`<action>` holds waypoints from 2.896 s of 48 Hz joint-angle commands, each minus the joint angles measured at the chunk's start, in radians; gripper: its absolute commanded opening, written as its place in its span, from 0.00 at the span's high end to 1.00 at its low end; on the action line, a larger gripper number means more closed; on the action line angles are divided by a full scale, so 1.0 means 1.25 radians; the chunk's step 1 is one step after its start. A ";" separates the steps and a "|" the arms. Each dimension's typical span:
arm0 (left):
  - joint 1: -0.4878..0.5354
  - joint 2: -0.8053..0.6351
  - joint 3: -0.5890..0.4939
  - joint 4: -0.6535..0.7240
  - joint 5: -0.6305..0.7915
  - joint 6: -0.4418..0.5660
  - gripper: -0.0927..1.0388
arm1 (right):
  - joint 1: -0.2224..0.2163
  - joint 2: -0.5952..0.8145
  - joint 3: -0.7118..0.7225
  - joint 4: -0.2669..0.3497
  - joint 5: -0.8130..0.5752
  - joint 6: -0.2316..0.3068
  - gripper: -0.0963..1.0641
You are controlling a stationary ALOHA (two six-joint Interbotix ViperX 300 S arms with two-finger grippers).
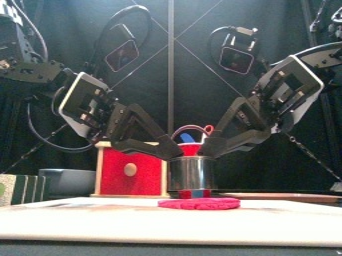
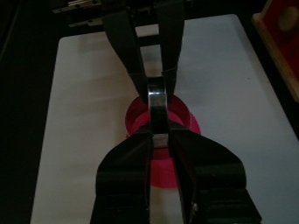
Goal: Get the cutter from the drawer then cut the dough then place the extra dough in the bowl
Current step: Cut the dough
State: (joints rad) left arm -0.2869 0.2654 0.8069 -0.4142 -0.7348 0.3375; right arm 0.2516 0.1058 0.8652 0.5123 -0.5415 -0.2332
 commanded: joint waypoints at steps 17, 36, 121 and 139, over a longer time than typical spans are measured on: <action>0.015 0.021 -0.039 0.002 0.004 0.031 0.41 | -0.023 -0.032 0.000 -0.010 0.043 0.005 0.49; 0.015 0.021 -0.043 0.000 0.098 0.029 0.41 | -0.017 -0.005 -0.009 0.006 0.151 0.013 0.49; -0.034 0.083 -0.065 0.026 0.317 0.029 0.41 | 0.027 0.070 -0.004 0.097 0.295 0.017 0.49; -0.034 0.083 -0.066 0.026 0.331 0.028 0.41 | 0.026 0.080 -0.002 0.097 0.298 0.017 0.49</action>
State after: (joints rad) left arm -0.2746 0.3237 0.7118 -0.3942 -0.3896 0.3697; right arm 0.2623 0.1457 0.8498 0.6213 -0.2224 -0.2255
